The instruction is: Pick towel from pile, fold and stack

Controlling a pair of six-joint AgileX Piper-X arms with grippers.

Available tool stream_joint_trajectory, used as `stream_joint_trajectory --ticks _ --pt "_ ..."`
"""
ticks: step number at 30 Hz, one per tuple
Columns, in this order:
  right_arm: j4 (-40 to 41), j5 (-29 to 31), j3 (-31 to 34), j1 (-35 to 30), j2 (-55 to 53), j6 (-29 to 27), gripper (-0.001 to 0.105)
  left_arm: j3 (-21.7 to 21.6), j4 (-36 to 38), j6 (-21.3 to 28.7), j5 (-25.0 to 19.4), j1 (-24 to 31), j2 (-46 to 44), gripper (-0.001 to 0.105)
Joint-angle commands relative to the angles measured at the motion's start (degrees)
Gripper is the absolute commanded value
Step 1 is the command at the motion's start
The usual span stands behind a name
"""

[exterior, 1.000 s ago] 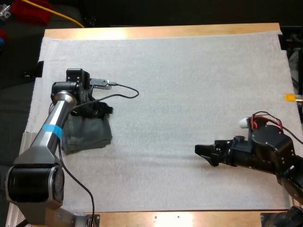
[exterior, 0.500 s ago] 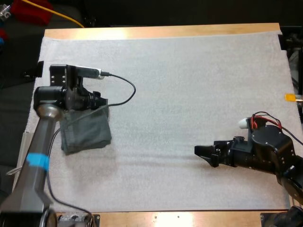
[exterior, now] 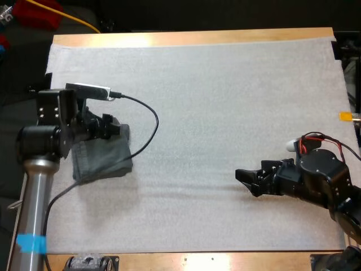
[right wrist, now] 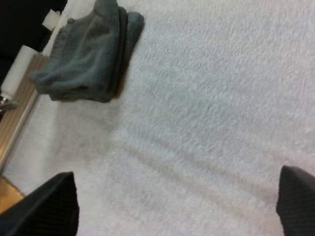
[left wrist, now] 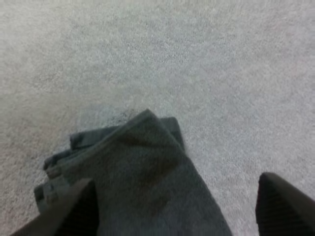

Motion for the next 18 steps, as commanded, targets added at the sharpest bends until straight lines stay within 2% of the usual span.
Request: stream_joint_trajectory --ticks 1,9,15,18 --pt "0.35 2.13 -0.06 0.03 -0.4 -2.12 0.079 -0.06 1.33 -0.35 0.4 -0.18 -1.34 0.064" --pt "4.79 10.84 -0.06 -1.68 -0.27 -11.44 0.079 -0.06 4.49 -0.35 0.29 -0.98 -6.18 0.064" --pt "8.34 10.88 -0.22 -10.52 -0.27 -16.17 0.079 -0.06 5.75 -0.13 -0.14 -5.41 -8.8 0.064" --pt "9.5 10.87 -0.48 -15.82 -0.27 -19.6 0.079 -0.06 6.79 0.21 -2.31 -6.61 -9.22 0.064"
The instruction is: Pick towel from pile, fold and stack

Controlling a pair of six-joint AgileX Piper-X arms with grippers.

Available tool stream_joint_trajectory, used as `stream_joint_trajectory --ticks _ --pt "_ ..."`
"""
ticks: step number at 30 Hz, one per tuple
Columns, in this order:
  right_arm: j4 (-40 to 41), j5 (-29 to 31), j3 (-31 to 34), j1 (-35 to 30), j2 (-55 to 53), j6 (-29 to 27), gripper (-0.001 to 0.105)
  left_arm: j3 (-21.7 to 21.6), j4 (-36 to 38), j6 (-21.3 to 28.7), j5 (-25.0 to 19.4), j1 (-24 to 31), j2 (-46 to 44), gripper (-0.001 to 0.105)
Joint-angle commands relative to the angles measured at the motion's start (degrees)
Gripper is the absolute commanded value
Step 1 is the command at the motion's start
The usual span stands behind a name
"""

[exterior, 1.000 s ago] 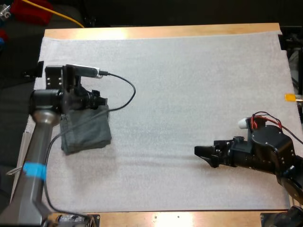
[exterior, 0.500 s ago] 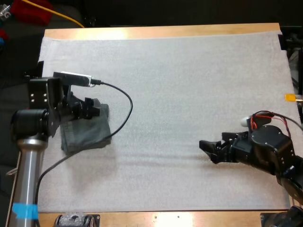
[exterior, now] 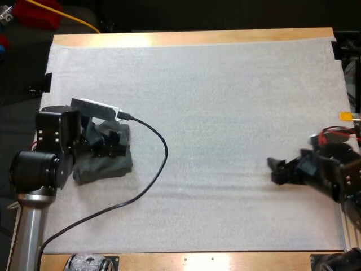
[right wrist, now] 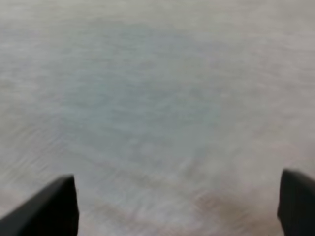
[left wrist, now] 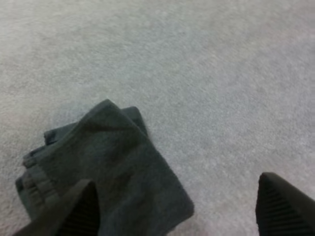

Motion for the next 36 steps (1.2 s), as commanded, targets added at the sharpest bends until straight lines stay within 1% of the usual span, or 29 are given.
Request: stream_joint_trajectory --ticks 1,4,9,12,15,17,24,27,30,36 --pt "1.53 0.47 -0.63 -2.19 -0.27 -2.5 0.079 -0.06 0.92 0.04 -1.93 -0.23 -0.32 0.064" --pt "4.49 0.47 -1.53 -6.73 -0.27 -6.91 0.079 -0.06 1.65 1.06 -3.3 -0.22 -0.32 0.064" --pt "9.58 2.01 -3.54 -13.41 -0.27 -15.81 0.079 -0.02 1.94 1.35 -3.38 -0.22 -0.58 0.064" --pt "10.29 6.07 -4.66 -14.4 -0.27 -17.07 0.079 0.58 2.05 1.54 -3.38 -0.22 -1.63 0.064" --pt "11.03 6.62 -5.82 -14.39 -0.27 -18.83 0.079 2.14 2.05 1.91 -3.42 -0.22 -3.71 0.064" --pt "11.32 6.74 -6.24 -14.39 -0.27 -18.93 0.079 3.93 2.01 1.91 -3.82 -0.22 -5.68 0.064" --pt "12.63 5.8 -6.38 -14.39 -3.2 -17.13 0.079 12.87 1.94 1.91 -4.18 -0.22 -14.53 0.064" --pt "13.7 5.81 -6.38 -14.39 -5.37 -16.38 0.079 15.57 1.98 1.91 -4.18 -0.22 -19.17 0.064" --pt "15.68 5.76 -6.38 -14.39 -7.88 -14.28 0.079 16.4 2.05 1.91 -4.18 -0.22 -23.33 0.064" --pt "18.02 5.53 -6.38 -14.39 -13.85 -11.75 0.079 16.39 2.49 1.91 -4.18 -0.22 -31.09 0.064"
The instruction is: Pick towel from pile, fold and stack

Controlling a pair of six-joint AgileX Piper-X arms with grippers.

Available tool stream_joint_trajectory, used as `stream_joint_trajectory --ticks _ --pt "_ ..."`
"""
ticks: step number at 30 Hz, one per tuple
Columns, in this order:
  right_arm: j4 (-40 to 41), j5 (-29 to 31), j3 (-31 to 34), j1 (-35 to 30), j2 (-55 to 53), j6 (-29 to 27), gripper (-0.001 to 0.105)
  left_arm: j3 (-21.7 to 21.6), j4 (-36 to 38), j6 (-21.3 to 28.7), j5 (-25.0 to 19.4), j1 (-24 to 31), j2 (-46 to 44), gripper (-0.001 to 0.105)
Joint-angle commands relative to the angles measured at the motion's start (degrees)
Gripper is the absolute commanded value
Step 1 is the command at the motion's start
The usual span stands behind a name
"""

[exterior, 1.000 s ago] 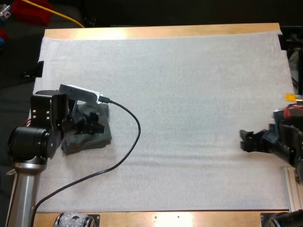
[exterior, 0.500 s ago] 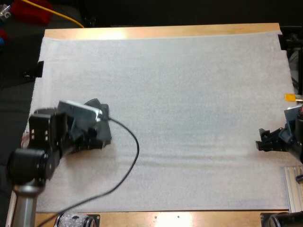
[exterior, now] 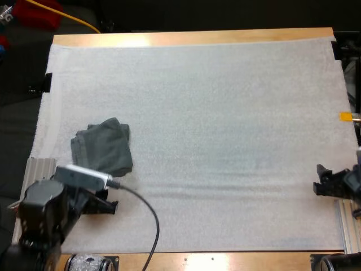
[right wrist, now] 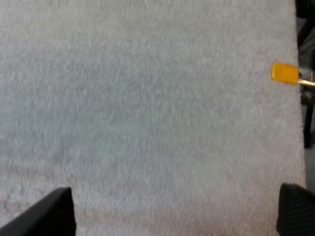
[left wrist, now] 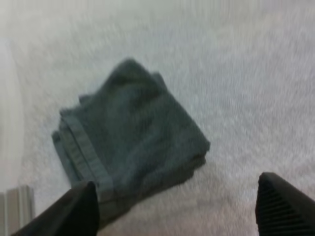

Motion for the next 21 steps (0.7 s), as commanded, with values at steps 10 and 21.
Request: stream_joint_trajectory --ticks 10,21 --pt "0.99 -0.51 -0.55 -0.19 -13.94 5.37 0.079 -0.14 4.12 -0.06 -0.18 -0.24 -11.81 0.064" --pt "0.99 -0.51 -0.55 -0.19 -26.63 6.8 0.079 -0.14 6.8 -0.06 4.12 -0.24 -25.42 0.064"
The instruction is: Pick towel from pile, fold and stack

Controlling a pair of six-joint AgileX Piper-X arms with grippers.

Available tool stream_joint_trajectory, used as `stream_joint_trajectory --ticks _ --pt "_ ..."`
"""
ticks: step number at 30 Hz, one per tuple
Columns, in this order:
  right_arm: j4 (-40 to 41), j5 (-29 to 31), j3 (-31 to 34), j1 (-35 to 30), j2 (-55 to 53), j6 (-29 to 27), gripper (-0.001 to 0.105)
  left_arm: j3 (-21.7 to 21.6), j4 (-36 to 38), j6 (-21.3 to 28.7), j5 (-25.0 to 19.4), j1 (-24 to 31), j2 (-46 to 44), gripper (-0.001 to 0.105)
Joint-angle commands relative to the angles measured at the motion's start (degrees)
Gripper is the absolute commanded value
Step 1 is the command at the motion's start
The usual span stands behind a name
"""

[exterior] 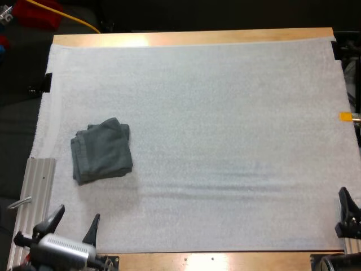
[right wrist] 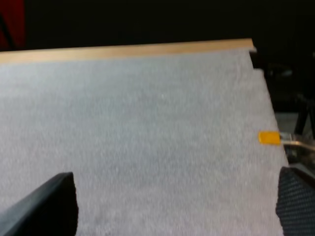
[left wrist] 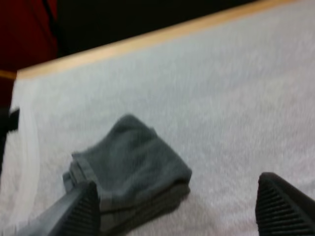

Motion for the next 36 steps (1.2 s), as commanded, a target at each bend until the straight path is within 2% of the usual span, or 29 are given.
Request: stream_joint_trajectory --ticks 1,10,16,20,24,26,30,36 --pt "-0.12 -0.22 -0.48 -0.19 -1.37 0.09 0.079 -0.12 0.65 -0.06 0.57 -0.24 -1.43 0.064" --pt "0.55 0.27 -0.54 -0.19 -8.47 0.13 0.079 -0.23 7.2 -0.06 0.57 -0.24 -9.18 0.064" --pt "3.68 0.25 0.15 -0.19 -8.32 1.32 0.079 -0.42 9.68 0.04 0.57 0.03 -9.62 0.064" --pt "2.6 0.25 0.24 -0.19 -8.32 1.34 0.079 -0.42 7.38 0.16 0.57 0.03 -9.62 0.064" --pt "-3.22 0.25 1.8 -0.19 -8.32 1.39 0.079 -0.32 -0.76 0.16 0.57 0.03 -9.55 0.064" --pt "-6.77 0.25 6.44 -0.19 -8.21 3.92 0.079 2.31 -7.43 0.16 0.57 0.03 -9.49 0.064" --pt "-7.59 0.25 9.92 -0.19 -8.21 4.43 0.079 5.06 -9.39 0.16 0.57 0.03 -9.49 0.064" --pt "-7.99 0.25 16.42 -0.19 -8.21 4.43 0.079 13.28 -12.36 0.16 0.57 0.03 -9.45 0.064"
